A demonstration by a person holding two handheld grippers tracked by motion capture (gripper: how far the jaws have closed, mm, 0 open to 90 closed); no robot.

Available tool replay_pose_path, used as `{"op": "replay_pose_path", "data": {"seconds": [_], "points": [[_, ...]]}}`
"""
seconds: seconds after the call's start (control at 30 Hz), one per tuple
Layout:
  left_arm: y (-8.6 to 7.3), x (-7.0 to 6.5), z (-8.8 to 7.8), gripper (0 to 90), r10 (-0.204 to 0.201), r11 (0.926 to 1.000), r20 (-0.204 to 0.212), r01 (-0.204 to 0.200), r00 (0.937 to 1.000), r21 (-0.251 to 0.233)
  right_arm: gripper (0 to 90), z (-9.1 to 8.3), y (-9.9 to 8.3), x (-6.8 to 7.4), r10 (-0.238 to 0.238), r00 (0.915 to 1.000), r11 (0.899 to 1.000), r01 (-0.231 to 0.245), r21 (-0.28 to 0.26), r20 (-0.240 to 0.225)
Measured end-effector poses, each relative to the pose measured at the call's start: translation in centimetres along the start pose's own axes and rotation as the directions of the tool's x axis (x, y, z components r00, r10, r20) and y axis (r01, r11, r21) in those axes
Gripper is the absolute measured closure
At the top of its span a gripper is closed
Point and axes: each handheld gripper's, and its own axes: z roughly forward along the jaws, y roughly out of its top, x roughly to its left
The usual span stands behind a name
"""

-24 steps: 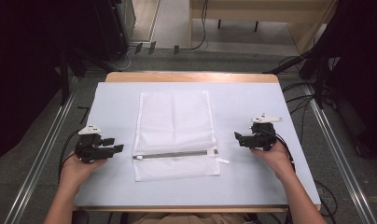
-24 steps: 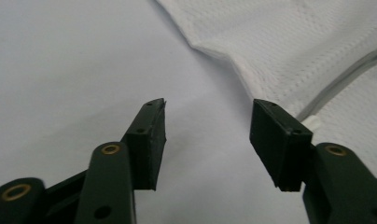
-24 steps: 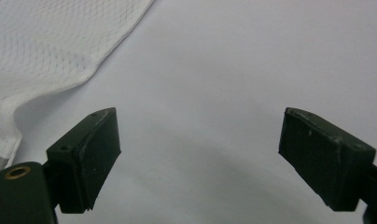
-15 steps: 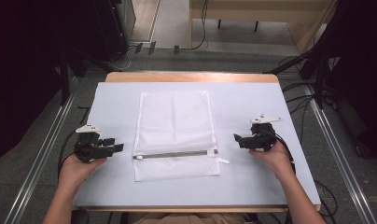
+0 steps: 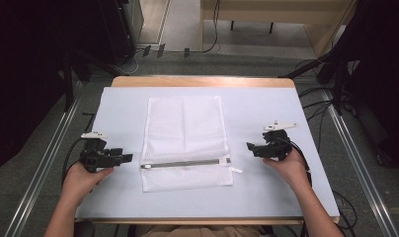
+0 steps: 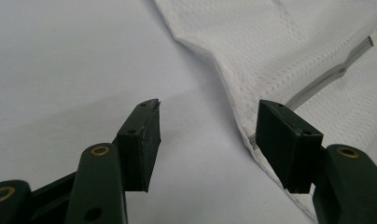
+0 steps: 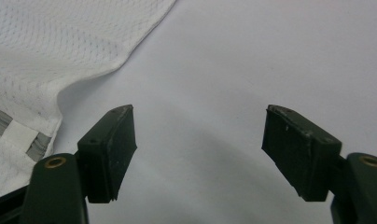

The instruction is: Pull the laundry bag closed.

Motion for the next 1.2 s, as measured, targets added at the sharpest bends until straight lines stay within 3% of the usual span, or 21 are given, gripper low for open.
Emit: {"op": "replay_pose_path", "data": {"seconds": [0.73, 0.87, 1.2], "points": [[0.25, 0.0, 0.18, 37.5, 0.017, 0.9998, 0.005, -0.017, 0.9998, 0.013, 33.5, -0.04, -0.05, 0.73, -0.019, 0.999, 1.0, 0.02, 0.017, -0.04], [0.29, -0.06, 0.32, 37.0, 0.0, 0.9999, 0.006, 0.0, 1.0, 0.013, 34.1, 0.0, -0.07, 0.82, -0.022, 0.9988, 0.999, 0.023, 0.022, -0.043], [0.27, -0.14, 0.32, 36.9, 0.003, 1.0, 0.01, -0.003, 0.9999, 0.007, 36.4, -0.05, -0.08, 0.9, -0.021, 0.9985, 0.999, 0.023, 0.029, -0.051]]}}
